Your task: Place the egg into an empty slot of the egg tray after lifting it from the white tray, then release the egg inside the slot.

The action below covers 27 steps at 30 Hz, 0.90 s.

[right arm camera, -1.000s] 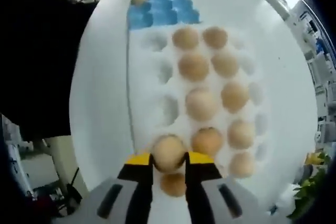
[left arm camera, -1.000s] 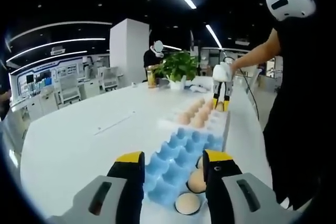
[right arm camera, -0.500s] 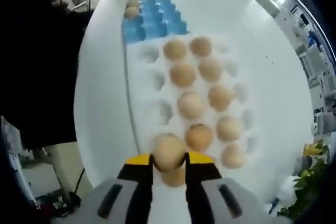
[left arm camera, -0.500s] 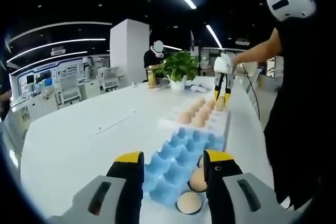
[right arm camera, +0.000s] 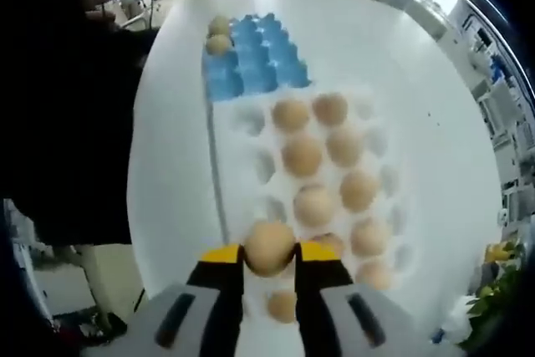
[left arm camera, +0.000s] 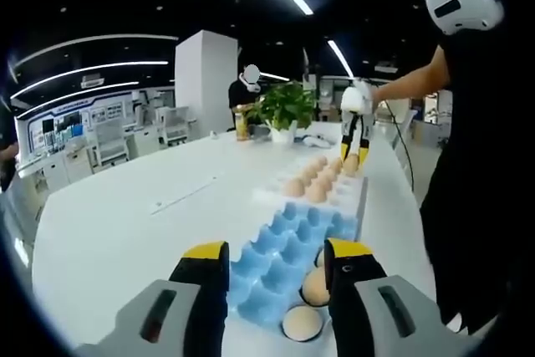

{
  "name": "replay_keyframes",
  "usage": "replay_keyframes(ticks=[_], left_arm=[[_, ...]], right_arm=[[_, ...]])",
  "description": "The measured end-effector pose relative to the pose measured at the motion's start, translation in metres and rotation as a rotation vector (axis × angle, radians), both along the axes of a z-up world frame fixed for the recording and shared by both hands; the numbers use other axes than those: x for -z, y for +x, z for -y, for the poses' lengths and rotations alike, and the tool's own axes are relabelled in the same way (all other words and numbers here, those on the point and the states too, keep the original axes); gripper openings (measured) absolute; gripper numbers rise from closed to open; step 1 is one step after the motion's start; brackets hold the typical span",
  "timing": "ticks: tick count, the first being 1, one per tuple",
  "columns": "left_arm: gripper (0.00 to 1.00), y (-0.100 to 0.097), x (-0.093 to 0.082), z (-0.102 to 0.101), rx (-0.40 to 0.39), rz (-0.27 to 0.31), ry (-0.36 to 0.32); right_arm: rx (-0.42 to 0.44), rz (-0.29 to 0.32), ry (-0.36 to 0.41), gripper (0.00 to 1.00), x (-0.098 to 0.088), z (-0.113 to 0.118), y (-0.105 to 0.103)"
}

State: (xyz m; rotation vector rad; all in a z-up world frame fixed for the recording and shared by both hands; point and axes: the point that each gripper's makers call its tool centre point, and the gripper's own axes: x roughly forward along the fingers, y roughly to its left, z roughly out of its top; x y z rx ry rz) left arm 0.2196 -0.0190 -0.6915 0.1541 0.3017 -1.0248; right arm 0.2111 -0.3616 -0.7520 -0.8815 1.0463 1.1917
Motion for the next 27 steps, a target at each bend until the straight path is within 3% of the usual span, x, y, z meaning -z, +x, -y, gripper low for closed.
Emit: replay_keyframes(ticks=[11, 27], left_arm=[[0.46, -0.001, 0.001, -0.003, -0.002, 0.0, 0.005], [0.46, -0.001, -0.001, -0.004, -0.007, 0.006, 0.01]], right_arm=[[-0.044, 0.002, 0.031, 0.22, 0.001, -0.022, -0.001], [-0.145, -0.018, 0.136, 0.22, 0.004, -0.09, -0.013]])
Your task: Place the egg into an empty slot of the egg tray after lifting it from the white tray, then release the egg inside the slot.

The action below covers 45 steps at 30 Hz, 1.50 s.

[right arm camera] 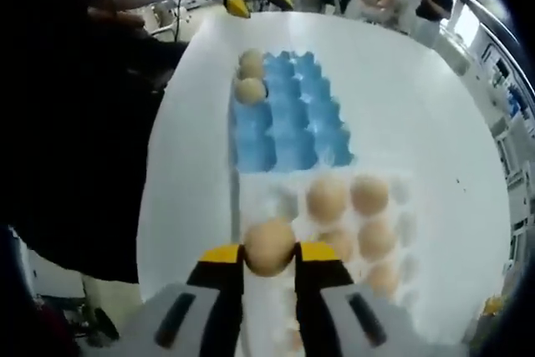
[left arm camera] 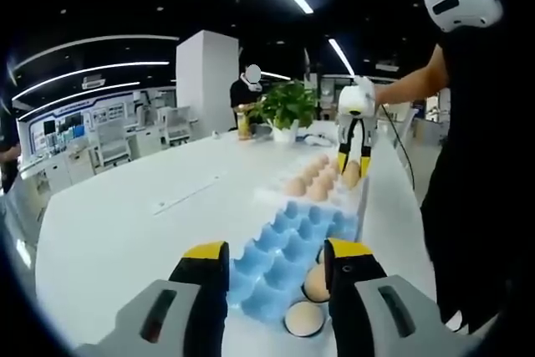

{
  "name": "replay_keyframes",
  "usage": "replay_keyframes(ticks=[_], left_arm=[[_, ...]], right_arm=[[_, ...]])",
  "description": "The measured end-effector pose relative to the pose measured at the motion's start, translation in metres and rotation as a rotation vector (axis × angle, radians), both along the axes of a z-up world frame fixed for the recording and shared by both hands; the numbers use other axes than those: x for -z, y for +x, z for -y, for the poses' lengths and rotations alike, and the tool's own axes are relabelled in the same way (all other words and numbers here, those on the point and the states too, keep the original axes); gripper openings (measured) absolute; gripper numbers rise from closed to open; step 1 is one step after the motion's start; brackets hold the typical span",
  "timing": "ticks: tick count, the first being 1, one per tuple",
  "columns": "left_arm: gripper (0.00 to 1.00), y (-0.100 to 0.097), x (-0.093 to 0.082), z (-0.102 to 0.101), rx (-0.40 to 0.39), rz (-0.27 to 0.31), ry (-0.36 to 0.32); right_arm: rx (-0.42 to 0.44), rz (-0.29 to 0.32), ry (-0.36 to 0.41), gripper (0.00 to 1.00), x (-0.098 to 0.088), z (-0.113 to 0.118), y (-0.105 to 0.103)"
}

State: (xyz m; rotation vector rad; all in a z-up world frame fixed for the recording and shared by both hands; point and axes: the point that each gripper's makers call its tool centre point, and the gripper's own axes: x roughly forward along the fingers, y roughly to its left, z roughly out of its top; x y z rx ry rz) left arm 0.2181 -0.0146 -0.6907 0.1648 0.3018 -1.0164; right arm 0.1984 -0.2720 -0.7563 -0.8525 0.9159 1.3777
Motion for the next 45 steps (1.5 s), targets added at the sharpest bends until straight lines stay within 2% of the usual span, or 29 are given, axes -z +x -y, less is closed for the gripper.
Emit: replay_keyframes(ticks=[25, 35, 45], left_arm=[[0.46, 0.0, 0.001, -0.001, -0.001, -0.001, 0.002], [0.46, 0.0, 0.001, -0.003, -0.001, -0.003, 0.0], [0.46, -0.002, 0.001, -0.003, -0.005, -0.006, 0.003]], right_arm=[[-0.127, -0.026, 0.102, 0.22, 0.002, -0.079, -0.012], [-0.169, -0.029, 0.137, 0.22, 0.008, -0.111, -0.013], [-0.2, -0.048, 0.143, 0.22, 0.018, -0.129, -0.016]])
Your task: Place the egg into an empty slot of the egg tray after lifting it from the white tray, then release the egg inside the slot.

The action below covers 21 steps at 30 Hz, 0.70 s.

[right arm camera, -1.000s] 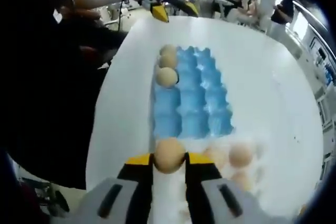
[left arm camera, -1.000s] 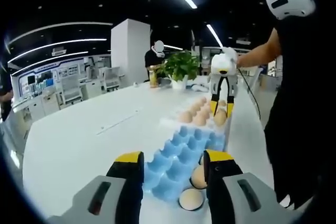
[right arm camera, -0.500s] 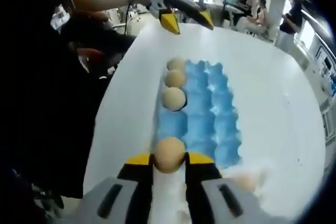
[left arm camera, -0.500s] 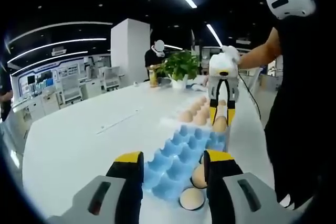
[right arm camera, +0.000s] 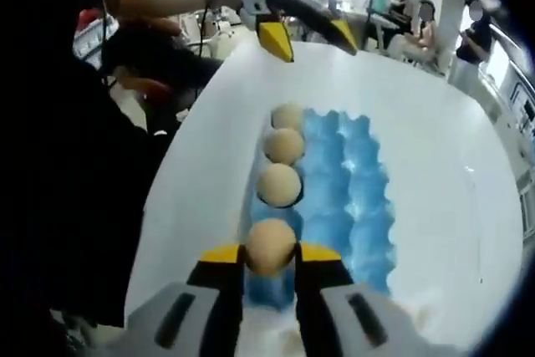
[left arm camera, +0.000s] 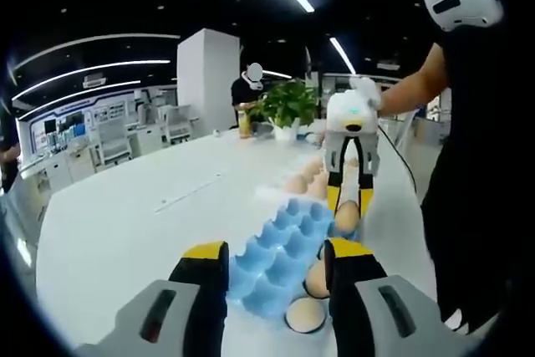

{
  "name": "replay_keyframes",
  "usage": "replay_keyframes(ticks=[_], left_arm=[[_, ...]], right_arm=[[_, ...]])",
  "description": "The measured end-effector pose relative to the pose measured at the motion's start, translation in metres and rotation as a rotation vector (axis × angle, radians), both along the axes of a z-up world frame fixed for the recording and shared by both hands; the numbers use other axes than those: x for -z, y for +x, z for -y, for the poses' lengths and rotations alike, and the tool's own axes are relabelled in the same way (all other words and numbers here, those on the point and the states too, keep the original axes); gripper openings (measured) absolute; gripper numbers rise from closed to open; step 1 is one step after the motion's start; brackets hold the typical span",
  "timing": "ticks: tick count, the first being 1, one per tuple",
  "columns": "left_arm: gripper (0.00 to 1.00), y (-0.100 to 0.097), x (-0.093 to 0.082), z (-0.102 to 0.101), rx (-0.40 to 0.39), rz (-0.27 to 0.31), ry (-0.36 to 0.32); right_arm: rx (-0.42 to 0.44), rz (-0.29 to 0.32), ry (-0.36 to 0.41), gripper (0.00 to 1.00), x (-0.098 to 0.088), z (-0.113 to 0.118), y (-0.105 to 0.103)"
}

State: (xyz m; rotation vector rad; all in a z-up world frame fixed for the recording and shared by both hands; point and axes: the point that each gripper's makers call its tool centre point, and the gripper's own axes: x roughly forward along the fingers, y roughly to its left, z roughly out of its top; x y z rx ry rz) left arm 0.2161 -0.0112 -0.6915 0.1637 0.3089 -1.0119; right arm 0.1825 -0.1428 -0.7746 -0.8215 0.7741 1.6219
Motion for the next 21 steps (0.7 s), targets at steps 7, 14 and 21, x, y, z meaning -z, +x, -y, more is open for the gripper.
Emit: replay_keyframes(ticks=[7, 14, 21], left_arm=[[0.46, 0.0, 0.0, -0.002, -0.002, 0.002, 0.002], [0.46, 0.0, 0.0, -0.002, -0.001, 0.001, 0.003], [0.47, 0.001, -0.001, -0.002, -0.003, 0.003, 0.005]], right_arm=[[-0.006, -0.01, -0.01, 0.22, 0.008, -0.005, 0.001], [-0.019, -0.009, -0.026, 0.22, 0.017, -0.009, 0.002], [-0.011, -0.034, 0.015, 0.24, 0.017, -0.008, 0.005]])
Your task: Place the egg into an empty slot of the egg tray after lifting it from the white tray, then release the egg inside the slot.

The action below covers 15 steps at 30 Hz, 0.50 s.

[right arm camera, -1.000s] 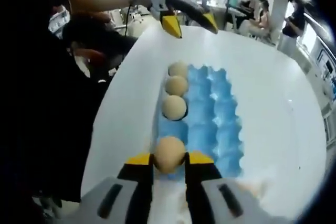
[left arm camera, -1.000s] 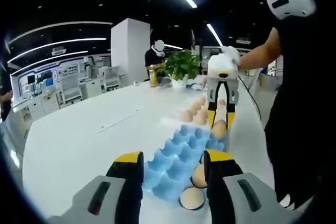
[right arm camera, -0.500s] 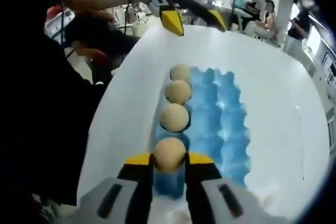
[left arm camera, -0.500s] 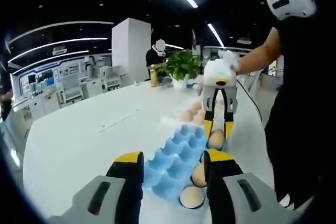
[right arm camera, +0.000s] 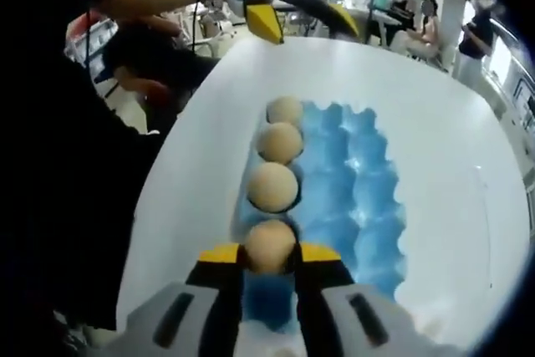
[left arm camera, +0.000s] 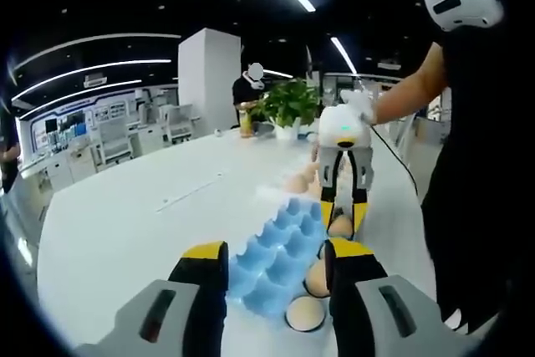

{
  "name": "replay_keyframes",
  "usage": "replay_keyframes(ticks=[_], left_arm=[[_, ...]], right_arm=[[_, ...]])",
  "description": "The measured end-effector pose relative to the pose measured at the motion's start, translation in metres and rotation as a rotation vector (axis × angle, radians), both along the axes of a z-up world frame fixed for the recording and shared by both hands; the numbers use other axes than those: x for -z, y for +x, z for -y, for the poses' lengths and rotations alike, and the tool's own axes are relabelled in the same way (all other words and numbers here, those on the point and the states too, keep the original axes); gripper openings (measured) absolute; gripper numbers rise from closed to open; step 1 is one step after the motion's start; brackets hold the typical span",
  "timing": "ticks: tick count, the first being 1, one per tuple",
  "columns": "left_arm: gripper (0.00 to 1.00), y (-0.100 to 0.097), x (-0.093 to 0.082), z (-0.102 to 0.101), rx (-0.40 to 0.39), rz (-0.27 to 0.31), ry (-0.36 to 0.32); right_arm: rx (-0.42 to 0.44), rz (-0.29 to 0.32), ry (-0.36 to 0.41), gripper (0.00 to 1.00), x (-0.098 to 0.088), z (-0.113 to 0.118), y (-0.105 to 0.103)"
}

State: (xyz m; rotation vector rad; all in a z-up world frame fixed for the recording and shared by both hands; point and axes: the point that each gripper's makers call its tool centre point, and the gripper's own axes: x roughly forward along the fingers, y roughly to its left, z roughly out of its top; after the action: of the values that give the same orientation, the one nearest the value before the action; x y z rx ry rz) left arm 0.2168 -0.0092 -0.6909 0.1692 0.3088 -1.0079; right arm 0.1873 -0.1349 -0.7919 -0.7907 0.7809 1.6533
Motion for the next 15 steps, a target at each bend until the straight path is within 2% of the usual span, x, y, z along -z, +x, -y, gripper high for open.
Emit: replay_keyframes(ticks=[9, 11, 15], left_arm=[[0.57, 0.0023, 0.0028, 0.0038, -0.005, -0.019, 0.008], [0.58, 0.0023, 0.002, 0.0049, -0.002, -0.016, 0.005], [0.67, 0.0047, 0.0019, 0.0058, -0.012, -0.031, -0.004]], right_arm=[[0.003, 0.025, 0.059, 0.26, -0.0004, -0.0013, -0.0006], [0.01, 0.034, 0.066, 0.3, -0.0016, -0.0016, 0.0006], [0.022, 0.029, 0.096, 0.37, -0.0067, 0.0, -0.0016]])
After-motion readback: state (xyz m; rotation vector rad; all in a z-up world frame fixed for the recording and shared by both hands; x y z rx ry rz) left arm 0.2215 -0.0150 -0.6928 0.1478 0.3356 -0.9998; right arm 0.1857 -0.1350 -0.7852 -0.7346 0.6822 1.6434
